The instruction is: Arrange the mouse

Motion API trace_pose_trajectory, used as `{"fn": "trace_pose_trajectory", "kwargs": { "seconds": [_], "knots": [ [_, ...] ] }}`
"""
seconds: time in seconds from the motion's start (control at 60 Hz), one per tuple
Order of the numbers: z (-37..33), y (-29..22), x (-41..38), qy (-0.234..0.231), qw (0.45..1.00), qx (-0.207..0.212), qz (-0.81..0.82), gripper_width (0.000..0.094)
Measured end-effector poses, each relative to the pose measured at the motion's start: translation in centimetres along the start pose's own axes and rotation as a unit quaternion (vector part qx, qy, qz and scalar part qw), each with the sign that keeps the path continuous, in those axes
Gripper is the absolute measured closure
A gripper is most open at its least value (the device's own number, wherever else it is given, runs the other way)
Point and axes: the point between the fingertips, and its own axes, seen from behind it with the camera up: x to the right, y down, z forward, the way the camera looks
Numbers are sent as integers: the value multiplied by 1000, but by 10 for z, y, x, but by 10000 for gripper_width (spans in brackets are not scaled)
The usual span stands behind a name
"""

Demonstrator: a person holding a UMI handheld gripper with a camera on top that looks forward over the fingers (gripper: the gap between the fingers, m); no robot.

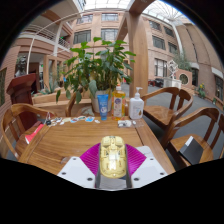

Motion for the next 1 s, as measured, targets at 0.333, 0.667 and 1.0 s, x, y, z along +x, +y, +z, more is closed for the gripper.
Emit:
{"fn": "trace_pose_trajectory", "kwargs": {
  "seconds": [0.333,0.667,1.0],
  "knots": [
    [45,97,41,14,994,-108,8,487],
    [1,68,37,32,995,-98,-4,90],
    [-108,26,30,56,997,-55,-20,82]
  ]
}}
